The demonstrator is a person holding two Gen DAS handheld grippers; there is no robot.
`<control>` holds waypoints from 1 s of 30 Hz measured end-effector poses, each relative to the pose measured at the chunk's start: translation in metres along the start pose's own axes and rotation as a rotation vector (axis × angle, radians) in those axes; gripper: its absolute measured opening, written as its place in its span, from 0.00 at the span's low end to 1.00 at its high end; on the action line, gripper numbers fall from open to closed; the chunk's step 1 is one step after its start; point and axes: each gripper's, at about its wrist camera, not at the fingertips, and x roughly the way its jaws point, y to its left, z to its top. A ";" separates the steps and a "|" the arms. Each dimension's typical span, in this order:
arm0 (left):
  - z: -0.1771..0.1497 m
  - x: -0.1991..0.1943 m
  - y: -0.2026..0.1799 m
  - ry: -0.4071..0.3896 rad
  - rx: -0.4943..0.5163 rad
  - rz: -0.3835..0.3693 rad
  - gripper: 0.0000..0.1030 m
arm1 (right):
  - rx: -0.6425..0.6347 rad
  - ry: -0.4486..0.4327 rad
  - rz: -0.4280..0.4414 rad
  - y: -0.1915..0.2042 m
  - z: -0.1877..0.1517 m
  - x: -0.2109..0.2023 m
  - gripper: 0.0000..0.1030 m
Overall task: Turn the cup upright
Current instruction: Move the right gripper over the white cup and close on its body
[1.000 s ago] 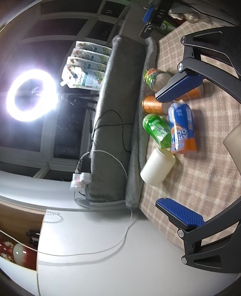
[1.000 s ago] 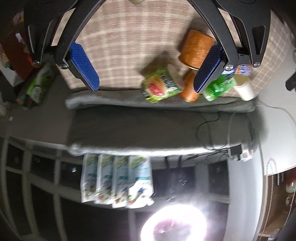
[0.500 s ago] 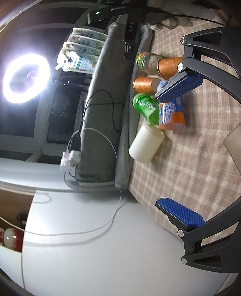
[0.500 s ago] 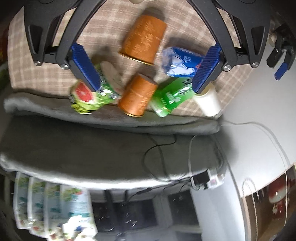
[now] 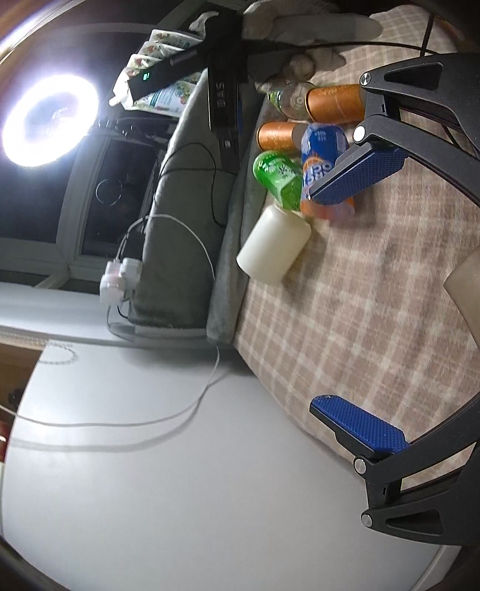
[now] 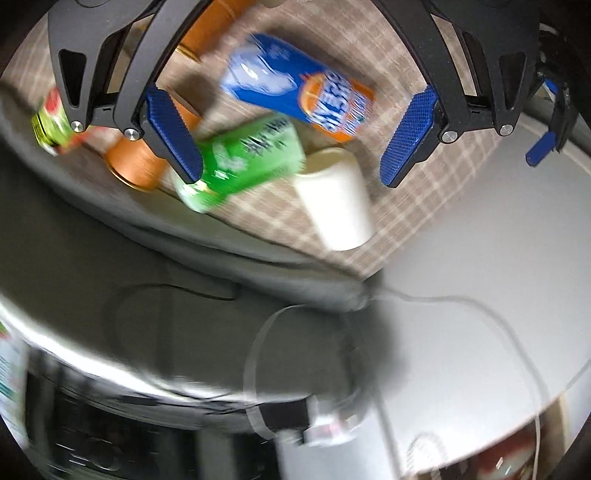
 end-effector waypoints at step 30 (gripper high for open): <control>0.000 0.009 0.044 0.017 -0.089 0.057 0.99 | -0.364 0.269 -0.173 0.086 0.017 0.140 0.76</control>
